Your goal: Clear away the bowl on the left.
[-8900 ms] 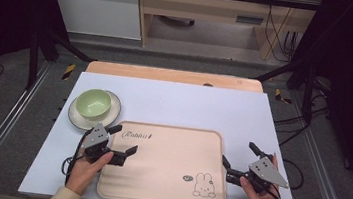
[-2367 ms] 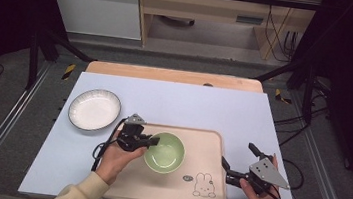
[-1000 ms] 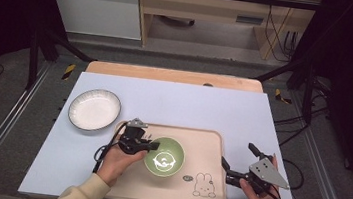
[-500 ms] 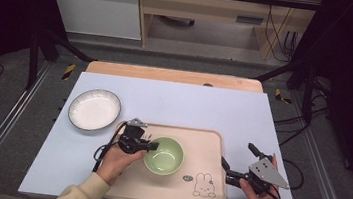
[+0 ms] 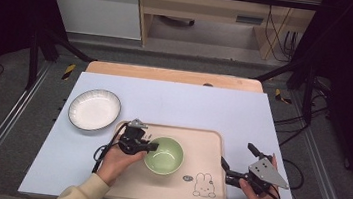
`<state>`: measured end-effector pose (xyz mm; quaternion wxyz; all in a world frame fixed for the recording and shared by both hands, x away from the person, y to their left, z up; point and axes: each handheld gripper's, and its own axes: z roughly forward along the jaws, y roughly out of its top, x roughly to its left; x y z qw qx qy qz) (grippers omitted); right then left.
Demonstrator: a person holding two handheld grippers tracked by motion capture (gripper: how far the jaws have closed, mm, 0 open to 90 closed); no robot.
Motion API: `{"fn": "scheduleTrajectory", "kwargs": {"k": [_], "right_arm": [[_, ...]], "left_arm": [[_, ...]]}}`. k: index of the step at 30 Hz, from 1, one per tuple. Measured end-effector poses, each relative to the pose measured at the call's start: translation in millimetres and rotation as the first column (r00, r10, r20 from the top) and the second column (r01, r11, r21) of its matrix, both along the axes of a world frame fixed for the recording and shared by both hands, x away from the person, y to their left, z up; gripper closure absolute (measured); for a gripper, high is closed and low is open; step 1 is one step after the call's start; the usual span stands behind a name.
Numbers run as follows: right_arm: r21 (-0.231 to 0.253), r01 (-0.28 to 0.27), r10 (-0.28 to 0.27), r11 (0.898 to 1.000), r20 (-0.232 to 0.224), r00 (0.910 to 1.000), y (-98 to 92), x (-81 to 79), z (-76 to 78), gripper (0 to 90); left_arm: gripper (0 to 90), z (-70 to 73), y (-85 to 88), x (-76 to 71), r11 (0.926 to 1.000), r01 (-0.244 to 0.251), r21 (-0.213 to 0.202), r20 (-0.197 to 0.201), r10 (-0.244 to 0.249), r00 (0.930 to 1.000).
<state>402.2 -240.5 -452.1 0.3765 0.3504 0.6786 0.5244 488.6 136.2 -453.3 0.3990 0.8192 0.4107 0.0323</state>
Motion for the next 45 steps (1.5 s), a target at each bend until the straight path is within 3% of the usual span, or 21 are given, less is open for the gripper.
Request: {"fn": "scheduleTrajectory", "kwargs": {"k": [8,11,15,25,41,45], "right_arm": [[0.001,0.0,0.0,1.0,0.0,1.0,-0.4,0.3,0.0,3.2],[0.001,-0.002,0.002,1.0,0.0,1.0,0.1,0.0,0.1,3.2],[-0.001,-0.002,0.002,1.0,-0.001,1.0,0.4,0.2,0.0,3.2],[-0.001,-0.002,0.002,1.0,-0.001,1.0,0.1,0.2,0.0,3.2],[-0.003,-0.003,0.003,1.0,-0.004,1.0,0.4,0.4,-0.3,3.2],[-0.004,-0.003,0.003,1.0,-0.004,1.0,0.5,0.4,-0.4,3.2]], "left_arm": [[72.4,-1.2,-0.8,-3.6,0.9998,-0.004,0.021,0.004,0.004,1.0],[68.2,-0.7,-0.7,-4.9,0.9989,-0.019,0.043,0.022,0.018,0.9996],[59.1,0.5,-0.1,-5.3,0.9986,-0.031,0.042,0.045,0.029,0.9986],[50.6,1.1,-1.1,-7.6,0.9986,-0.017,0.049,0.095,0.012,0.9954],[31.5,6.3,1.9,-12.3,0.998,-0.044,0.046,0.158,0.036,0.9867],[28.6,7.9,3.7,-12.2,0.9989,-0.023,0.041,0.171,0.016,0.9852]]}}
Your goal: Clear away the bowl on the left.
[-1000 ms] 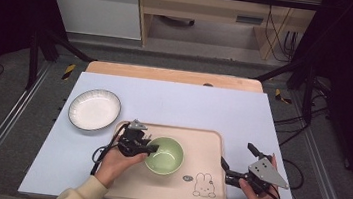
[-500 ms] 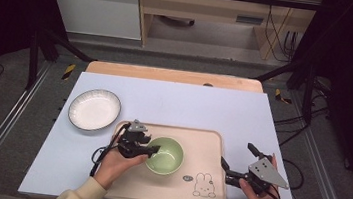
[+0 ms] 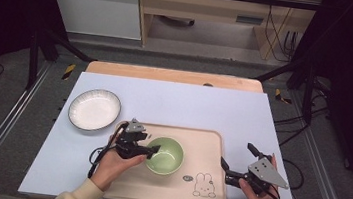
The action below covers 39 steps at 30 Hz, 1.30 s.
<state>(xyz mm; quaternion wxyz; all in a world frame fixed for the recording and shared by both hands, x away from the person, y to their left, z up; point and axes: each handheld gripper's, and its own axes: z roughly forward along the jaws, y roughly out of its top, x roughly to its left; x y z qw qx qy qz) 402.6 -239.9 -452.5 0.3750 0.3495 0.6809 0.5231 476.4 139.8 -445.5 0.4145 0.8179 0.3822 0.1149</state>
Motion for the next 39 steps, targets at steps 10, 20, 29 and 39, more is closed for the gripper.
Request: {"fn": "scheduleTrajectory", "kwargs": {"k": [10,20,29,39], "right_arm": [[0.0,-0.001,0.001,1.0,0.002,1.0,0.0,0.0,0.0,3.1],[0.003,0.0,0.0,1.0,0.001,1.0,-0.2,-0.1,0.2,3.0],[0.005,0.0,0.0,1.0,0.002,1.0,-0.3,-0.2,0.1,2.9],[0.009,0.004,-0.004,1.0,0.001,1.0,-0.6,-0.1,0.0,2.5]], "left_arm": [[16.8,4.9,-1.0,-3.4,0.9969,0.077,-0.01,0.058,-0.077,0.9953],[11.3,9.7,-4.9,-6.9,0.9933,0.115,-0.014,0.14,-0.112,0.9839],[8.2,14.2,-2.9,-7.8,0.9904,0.128,-0.051,0.169,-0.118,0.9785],[5.6,19.7,-1.9,-8.7,0.9863,0.141,-0.085,0.189,-0.123,0.9742]]}}
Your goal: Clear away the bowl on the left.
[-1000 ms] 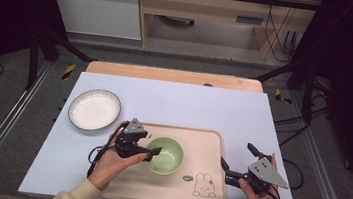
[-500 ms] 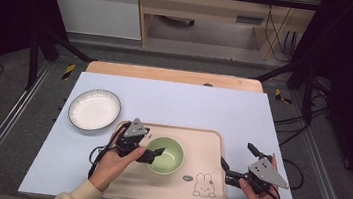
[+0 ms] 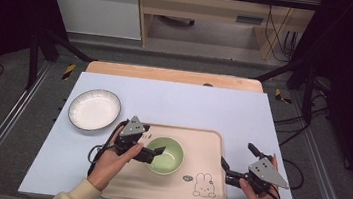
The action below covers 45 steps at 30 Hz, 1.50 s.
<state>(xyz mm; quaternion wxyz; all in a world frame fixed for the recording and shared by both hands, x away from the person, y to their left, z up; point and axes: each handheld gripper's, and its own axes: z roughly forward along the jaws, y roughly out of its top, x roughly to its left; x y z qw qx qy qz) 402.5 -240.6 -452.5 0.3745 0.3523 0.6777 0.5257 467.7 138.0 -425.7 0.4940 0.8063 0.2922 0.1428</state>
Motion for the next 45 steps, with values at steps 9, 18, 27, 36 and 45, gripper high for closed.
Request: {"fn": "scheduleTrajectory", "kwargs": {"k": [9,18,27,36,45], "right_arm": [[0.002,0.003,-0.003,1.0,0.0,1.0,-0.5,0.0,-0.1,2.5],[0.002,0.005,-0.005,1.0,0.0,1.0,-0.8,0.0,-0.1,2.4],[0.003,0.006,-0.006,1.0,0.002,1.0,-0.9,-0.3,0.1,2.4],[0.003,0.008,-0.008,1.0,0.002,1.0,-1.2,-0.3,0.1,2.4],[0.003,0.008,-0.008,1.0,0.0,1.0,-1.0,-0.3,0.0,2.4]], "left_arm": [[5.8,13.5,7.7,-4.1,0.9959,0.001,-0.09,0.064,0.005,0.998],[6.5,24.6,21.8,-9.4,0.9877,-0.033,-0.153,0.124,0.052,0.9909],[6.0,27.7,42.2,-14.5,0.9832,-0.026,-0.181,0.143,0.053,0.9883],[5.2,30.3,59.1,-16.5,0.9791,-0.021,-0.202,0.148,0.052,0.9876],[5.1,31.5,75.7,-18.2,0.9792,-0.039,-0.199,0.153,0.071,0.9856]]}}
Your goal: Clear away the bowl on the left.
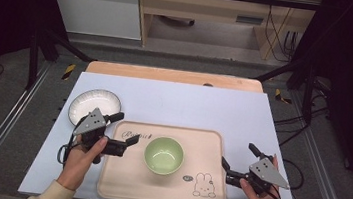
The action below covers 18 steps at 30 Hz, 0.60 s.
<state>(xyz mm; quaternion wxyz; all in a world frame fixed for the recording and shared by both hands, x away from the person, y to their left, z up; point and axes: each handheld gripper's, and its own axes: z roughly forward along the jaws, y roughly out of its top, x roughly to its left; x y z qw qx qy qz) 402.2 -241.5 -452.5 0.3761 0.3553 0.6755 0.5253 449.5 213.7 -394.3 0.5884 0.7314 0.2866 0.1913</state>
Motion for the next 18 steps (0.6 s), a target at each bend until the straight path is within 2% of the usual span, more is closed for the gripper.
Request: {"fn": "scheduleTrajectory", "kwargs": {"k": [18], "right_arm": [[-0.001,0.001,-0.001,1.0,0.001,1.0,-0.3,0.2,-0.1,2.4]], "left_arm": [[4.2,2.5,32.7,0.9,0.998,-0.06,-0.021,0.012,0.06,0.9981]]}}
